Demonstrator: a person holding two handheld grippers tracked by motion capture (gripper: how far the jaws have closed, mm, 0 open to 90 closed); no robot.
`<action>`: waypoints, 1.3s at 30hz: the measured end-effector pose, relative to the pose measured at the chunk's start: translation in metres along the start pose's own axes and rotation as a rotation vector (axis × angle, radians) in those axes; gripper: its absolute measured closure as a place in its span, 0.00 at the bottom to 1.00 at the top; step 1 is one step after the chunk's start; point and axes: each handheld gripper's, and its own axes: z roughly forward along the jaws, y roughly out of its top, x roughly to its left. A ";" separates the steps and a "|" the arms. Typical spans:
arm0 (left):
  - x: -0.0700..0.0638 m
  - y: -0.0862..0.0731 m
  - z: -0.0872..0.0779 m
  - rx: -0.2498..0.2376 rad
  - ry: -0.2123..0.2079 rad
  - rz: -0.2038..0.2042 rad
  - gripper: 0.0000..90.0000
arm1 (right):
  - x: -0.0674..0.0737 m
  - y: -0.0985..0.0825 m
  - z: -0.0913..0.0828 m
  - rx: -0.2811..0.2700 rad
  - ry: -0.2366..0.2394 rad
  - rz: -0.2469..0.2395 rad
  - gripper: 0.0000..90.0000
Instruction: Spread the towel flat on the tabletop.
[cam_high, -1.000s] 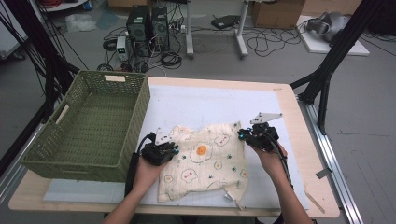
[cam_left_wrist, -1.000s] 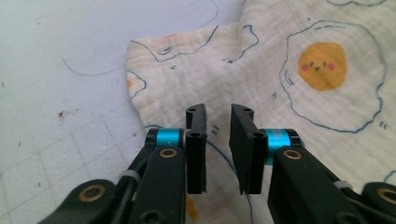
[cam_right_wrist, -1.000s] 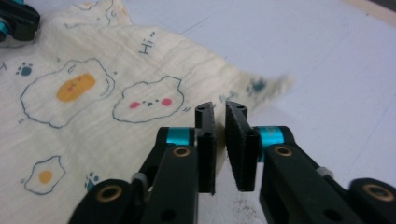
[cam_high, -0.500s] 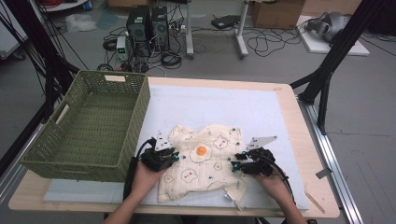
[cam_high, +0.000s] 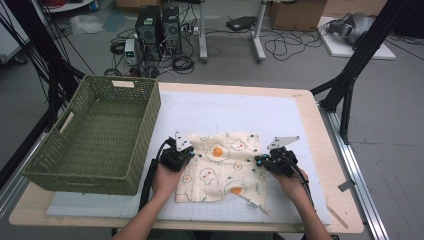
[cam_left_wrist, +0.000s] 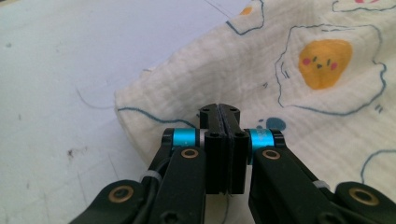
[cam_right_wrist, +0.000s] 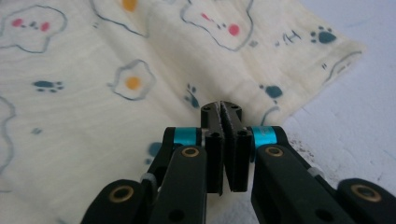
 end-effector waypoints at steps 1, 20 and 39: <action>0.001 0.000 -0.001 -0.005 0.001 -0.002 0.96 | -0.001 -0.001 0.000 -0.004 0.007 0.004 0.93; -0.018 -0.035 -0.065 -0.021 -0.204 0.063 0.72 | 0.056 -0.035 -0.040 -0.112 0.267 -0.115 0.66; -0.018 -0.053 -0.087 0.051 -0.326 0.099 0.99 | 0.064 -0.046 -0.044 -0.008 0.340 -0.209 0.99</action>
